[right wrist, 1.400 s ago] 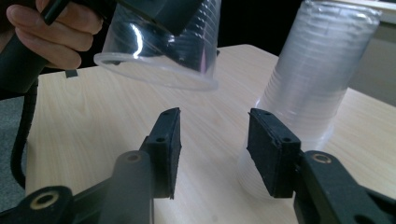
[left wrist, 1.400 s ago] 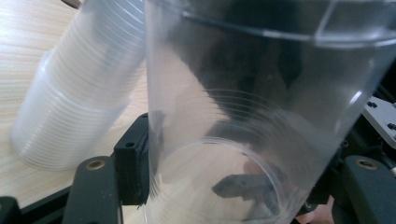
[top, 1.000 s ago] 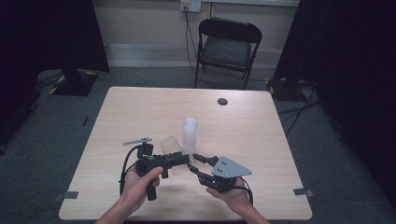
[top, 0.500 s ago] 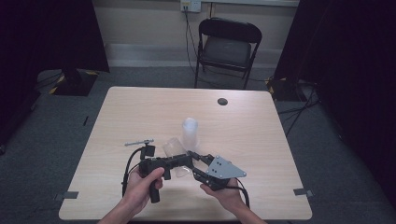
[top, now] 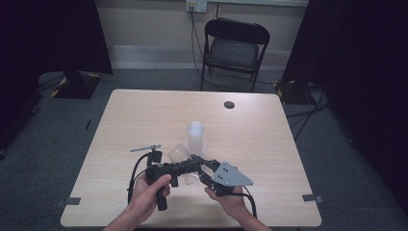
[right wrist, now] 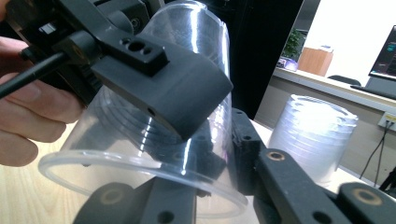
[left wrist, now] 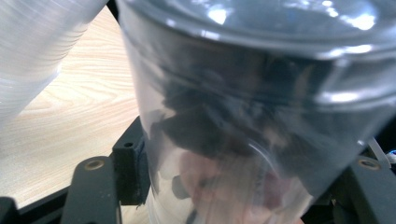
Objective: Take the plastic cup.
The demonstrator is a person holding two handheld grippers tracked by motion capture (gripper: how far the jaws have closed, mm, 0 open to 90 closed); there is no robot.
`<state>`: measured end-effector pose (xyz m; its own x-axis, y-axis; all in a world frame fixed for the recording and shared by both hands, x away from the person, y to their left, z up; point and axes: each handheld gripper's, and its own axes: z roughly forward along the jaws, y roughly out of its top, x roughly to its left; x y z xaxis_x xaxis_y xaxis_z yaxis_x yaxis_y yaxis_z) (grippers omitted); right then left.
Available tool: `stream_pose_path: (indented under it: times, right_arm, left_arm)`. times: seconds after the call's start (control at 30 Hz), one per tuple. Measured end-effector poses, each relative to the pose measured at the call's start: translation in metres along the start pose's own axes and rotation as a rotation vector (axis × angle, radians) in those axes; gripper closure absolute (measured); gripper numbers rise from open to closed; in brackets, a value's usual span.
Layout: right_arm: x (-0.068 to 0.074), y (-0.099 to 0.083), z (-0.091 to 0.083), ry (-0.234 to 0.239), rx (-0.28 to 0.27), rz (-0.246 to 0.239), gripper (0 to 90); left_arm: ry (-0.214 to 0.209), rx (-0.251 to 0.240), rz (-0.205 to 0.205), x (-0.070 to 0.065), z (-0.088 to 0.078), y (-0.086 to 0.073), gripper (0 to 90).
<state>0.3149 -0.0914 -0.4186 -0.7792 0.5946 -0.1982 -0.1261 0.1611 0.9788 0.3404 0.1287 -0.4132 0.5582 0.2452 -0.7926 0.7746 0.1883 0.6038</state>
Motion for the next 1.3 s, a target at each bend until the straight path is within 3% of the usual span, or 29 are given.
stream_pose_path:
  times: [0.13,0.37,0.6,1.03,1.3]
  right_arm:
    - [-0.004,0.0,-0.003,-0.021,-0.005,-0.003,87.1]
    - [-0.005,0.001,-0.004,-0.013,0.005,-0.003,88.8]
    - [-0.007,0.001,-0.007,-0.01,0.013,0.003,89.4]
    - [-0.006,0.001,-0.011,0.004,0.019,0.015,89.8]
    - [-0.008,0.0,-0.01,0.031,0.049,0.06,89.7]
  left_arm:
    - [0.005,-0.01,0.012,0.001,-0.001,0.002,28.2]
    - [0.018,-0.013,0.037,0.001,-0.002,0.003,24.5]
    - [0.035,-0.031,0.076,-0.001,-0.006,0.007,23.3]
    - [0.06,-0.058,0.112,-0.002,-0.014,0.013,21.5]
    - [0.084,-0.07,0.136,0.0,-0.016,0.015,20.0]
